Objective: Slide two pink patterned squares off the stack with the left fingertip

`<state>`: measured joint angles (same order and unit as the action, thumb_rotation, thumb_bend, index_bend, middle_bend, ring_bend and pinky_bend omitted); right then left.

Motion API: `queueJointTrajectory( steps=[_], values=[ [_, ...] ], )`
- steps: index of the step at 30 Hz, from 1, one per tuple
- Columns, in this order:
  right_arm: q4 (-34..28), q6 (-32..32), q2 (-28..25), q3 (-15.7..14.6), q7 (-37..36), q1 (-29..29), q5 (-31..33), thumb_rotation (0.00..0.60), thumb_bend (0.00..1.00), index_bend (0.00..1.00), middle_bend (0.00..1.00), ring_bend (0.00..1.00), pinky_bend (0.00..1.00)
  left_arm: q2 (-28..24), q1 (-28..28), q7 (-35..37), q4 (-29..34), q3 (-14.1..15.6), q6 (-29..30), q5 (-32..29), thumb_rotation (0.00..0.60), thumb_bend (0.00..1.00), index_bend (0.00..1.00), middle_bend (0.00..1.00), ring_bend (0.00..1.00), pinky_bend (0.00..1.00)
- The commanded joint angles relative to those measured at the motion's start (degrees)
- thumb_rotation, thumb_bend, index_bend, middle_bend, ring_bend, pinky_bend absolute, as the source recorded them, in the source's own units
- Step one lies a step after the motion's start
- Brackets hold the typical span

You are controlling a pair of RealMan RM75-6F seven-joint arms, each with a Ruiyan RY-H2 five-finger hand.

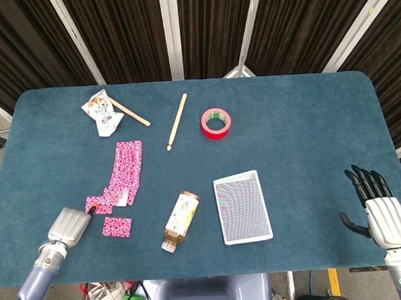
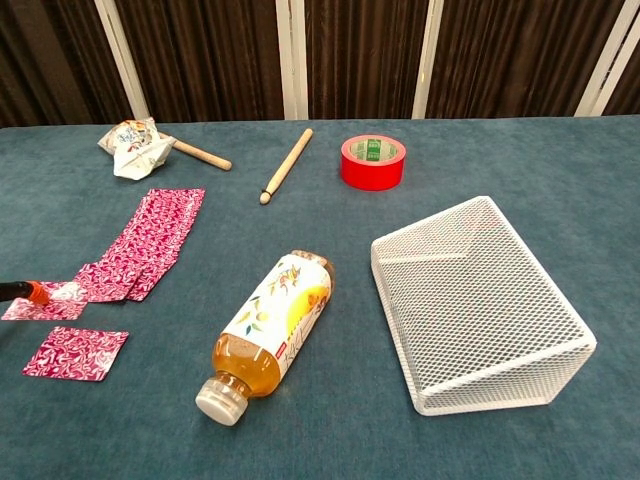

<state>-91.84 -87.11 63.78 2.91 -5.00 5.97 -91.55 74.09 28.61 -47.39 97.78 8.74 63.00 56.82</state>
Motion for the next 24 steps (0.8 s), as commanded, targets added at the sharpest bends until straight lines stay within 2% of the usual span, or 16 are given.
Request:
queueJointTrajectory(
  steps=[1,19,21,24],
  values=[
    [0.0,0.2,0.1,0.0,0.2,0.1,0.0,0.6,0.31,0.0,0.04,0.06,0.06,-0.6,-0.4,0.3,-0.4,0.3,0.1,-0.1,0.6,0.71,0.16,0.88,0.72,0.62],
    [-0.1,0.3,0.2,-0.1,0.7,0.2,0.0,0.6,0.31,0.0,0.04,0.06,0.06,-3.2,-2.6,3.2,-0.3,0.6,1.9,1.3,0.6,0.71,0.16,0.88,0.72,0.62],
    [-0.2,0.3,0.3,-0.1,0.8,0.1,0.0,0.6,0.31,0.0,0.04,0.06,0.06,-3.7,-2.7,4.4,0.5,0.2,2.4,2.9,0.6,0.68,0.16,0.87,0.71,0.62],
    [-0.1,0.3,0.3,-0.1,0.8,0.2,0.0,0.6,0.31,0.0,0.04,0.06,0.06,-4.7,-3.1,6.7,1.8,0.1,3.0,5.7,0.6,0.59,0.16,0.81,0.67,0.6]
  ],
)
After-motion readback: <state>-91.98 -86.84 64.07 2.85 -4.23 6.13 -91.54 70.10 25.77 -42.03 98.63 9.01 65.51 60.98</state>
